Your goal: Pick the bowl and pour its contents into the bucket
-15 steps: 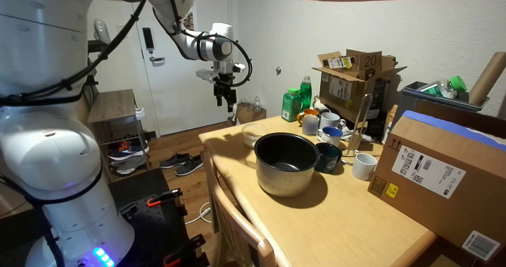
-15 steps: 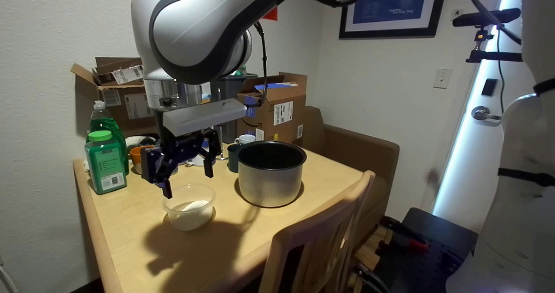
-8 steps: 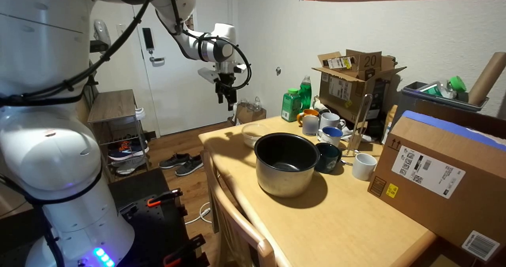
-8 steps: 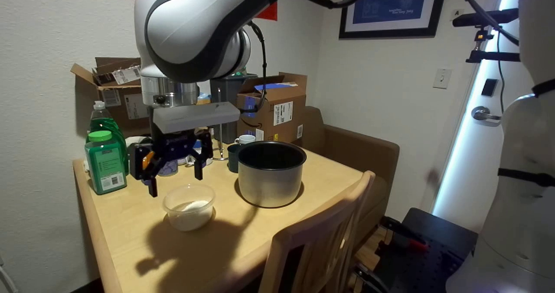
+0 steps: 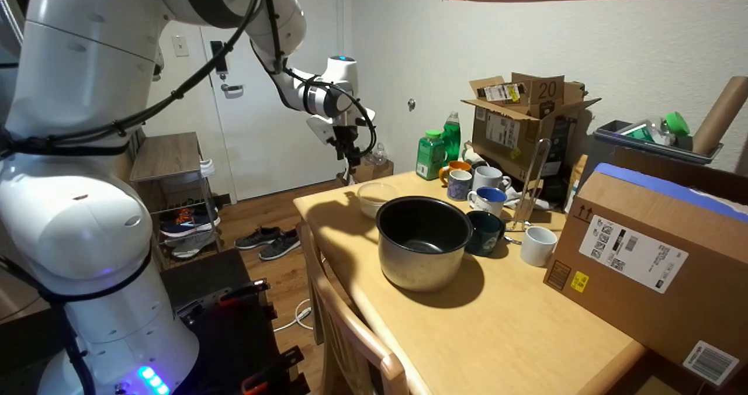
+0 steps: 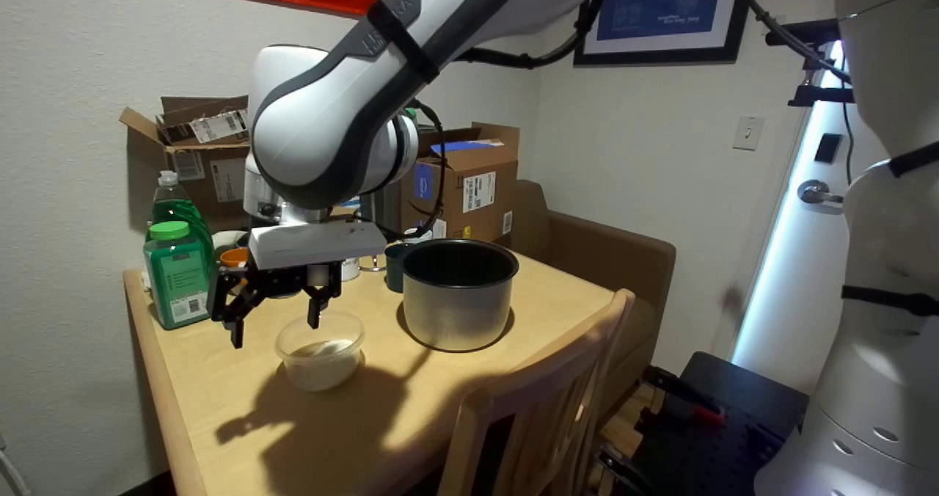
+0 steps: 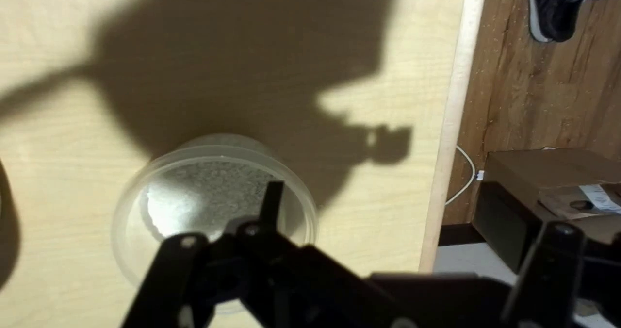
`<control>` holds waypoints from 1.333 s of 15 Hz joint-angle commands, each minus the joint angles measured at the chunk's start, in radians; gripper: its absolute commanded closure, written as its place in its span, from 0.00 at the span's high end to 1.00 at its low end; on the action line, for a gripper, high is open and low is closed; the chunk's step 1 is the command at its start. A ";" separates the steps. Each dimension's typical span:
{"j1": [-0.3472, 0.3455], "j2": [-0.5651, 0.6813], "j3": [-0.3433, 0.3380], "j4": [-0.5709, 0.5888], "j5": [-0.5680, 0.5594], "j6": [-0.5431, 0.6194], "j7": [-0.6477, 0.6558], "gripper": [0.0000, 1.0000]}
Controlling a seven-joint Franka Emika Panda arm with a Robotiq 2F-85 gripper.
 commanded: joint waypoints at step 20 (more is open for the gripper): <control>0.079 0.303 -0.150 0.387 -0.080 -0.209 0.033 1.00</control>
